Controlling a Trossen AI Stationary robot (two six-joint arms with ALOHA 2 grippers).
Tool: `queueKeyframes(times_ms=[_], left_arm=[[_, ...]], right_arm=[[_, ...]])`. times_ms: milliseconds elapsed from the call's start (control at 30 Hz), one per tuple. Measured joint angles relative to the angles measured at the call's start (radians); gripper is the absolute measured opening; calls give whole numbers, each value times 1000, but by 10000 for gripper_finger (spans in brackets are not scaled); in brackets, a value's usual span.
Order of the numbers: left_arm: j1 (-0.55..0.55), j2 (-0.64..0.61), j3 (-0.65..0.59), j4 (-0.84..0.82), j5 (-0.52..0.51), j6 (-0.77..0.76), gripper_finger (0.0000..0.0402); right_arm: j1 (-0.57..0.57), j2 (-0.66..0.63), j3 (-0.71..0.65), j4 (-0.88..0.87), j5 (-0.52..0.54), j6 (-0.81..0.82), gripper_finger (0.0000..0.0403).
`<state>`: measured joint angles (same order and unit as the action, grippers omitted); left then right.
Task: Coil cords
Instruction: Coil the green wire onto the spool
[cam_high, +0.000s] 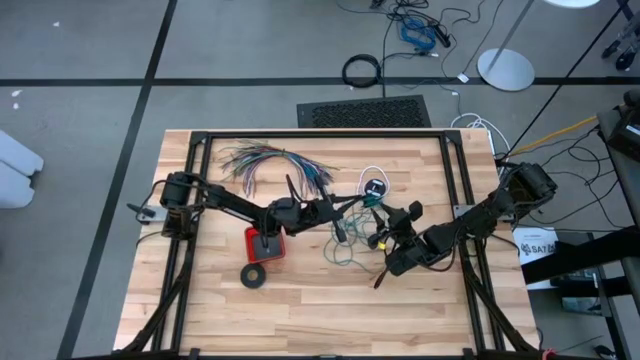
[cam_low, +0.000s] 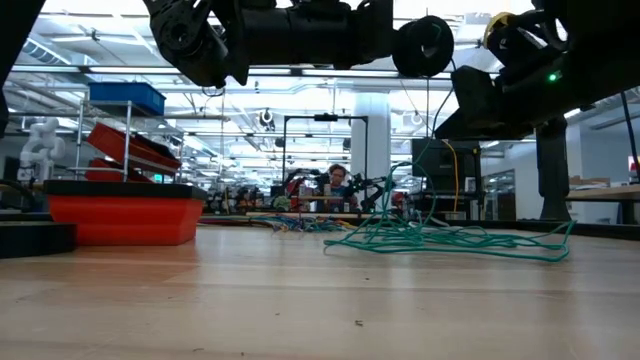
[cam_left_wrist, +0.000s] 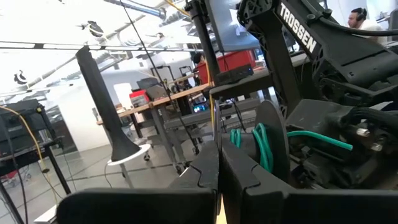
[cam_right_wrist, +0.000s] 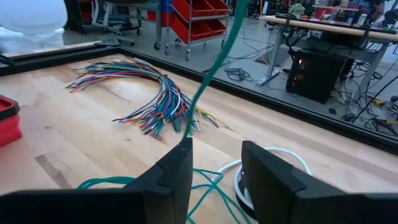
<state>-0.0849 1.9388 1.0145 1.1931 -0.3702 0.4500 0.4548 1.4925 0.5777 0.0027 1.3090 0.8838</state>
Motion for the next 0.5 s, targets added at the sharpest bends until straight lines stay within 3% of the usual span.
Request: queueKeyframes(times_ms=[500], left_arm=[[0,0,0,2,25,-3,0]], right_arm=[[-36,0,0,33,-48,-13,126]])
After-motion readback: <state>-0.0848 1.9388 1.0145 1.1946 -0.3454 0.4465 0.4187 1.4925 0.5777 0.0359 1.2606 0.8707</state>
